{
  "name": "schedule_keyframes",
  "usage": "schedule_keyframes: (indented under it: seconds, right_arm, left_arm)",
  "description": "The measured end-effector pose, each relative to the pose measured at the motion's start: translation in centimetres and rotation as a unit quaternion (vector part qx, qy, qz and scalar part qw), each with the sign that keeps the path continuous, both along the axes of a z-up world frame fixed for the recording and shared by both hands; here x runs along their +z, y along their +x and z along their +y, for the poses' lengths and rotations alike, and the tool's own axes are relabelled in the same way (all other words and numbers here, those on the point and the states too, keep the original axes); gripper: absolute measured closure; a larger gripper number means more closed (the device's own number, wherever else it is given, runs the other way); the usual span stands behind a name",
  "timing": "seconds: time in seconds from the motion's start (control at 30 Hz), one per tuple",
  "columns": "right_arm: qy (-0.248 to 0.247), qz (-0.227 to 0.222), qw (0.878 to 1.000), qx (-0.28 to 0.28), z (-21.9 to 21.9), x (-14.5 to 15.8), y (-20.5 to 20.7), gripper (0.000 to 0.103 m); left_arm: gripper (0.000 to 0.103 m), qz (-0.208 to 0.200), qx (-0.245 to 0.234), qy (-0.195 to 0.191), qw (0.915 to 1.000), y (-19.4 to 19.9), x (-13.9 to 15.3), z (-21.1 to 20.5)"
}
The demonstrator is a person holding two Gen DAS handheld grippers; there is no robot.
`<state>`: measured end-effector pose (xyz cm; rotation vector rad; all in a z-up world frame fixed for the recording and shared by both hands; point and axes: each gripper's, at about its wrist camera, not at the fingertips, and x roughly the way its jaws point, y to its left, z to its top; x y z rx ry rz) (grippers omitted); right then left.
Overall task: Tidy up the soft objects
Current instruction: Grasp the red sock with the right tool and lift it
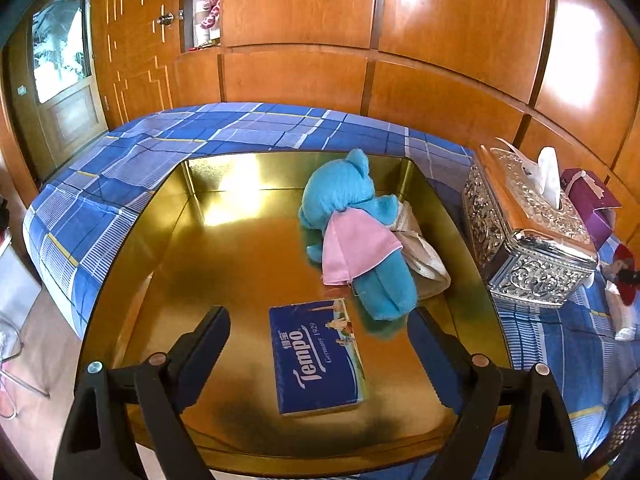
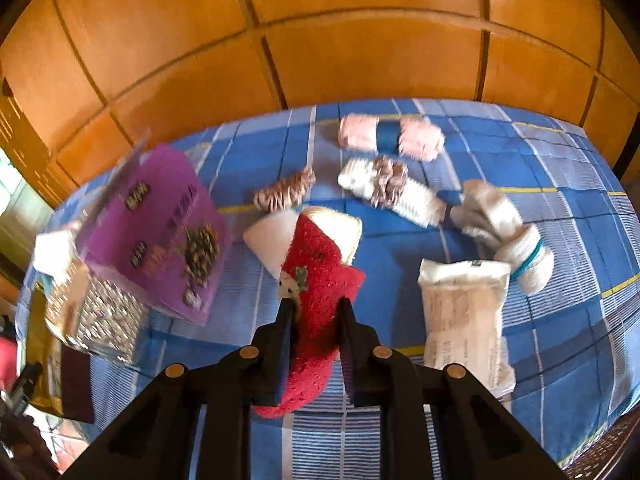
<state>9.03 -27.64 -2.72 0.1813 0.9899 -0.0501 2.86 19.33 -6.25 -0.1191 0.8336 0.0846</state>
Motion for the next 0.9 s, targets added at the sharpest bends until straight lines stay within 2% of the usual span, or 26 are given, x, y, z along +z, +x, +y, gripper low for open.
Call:
schedule_keyframes:
  seconds: [0.17,0.33,0.57,0.73,0.9]
  right_arm:
    - [0.014,-0.018,1.000,-0.014,-1.0,1.9,0.3,0.084]
    - [0.003,-0.036,0.999,-0.009,-0.7,4.1,1.4,0.084]
    - [-0.022,-0.050,0.998,0.004,2.4,7.8,7.5,0.084]
    - [-0.035,-0.068,0.996,0.046,7.9,11.0,12.1,0.084]
    - [-0.014,-0.070,0.987,0.147,17.4,11.5,14.3,0.084]
  left_arm:
    - [0.012,-0.002,0.002,-0.013,0.9999,0.0,0.1,0.3]
    - [0.012,-0.005,0.005,-0.021,0.9998,-0.1,0.4,0.6]
    - [0.009,-0.007,0.004,-0.019,0.9998,-0.1,0.9,0.5]
    - [0.007,-0.013,0.009,-0.019,0.9997,-0.1,1.5,1.0]
    - [0.006,-0.015,0.022,-0.015,0.9995,0.0,2.0,2.0]
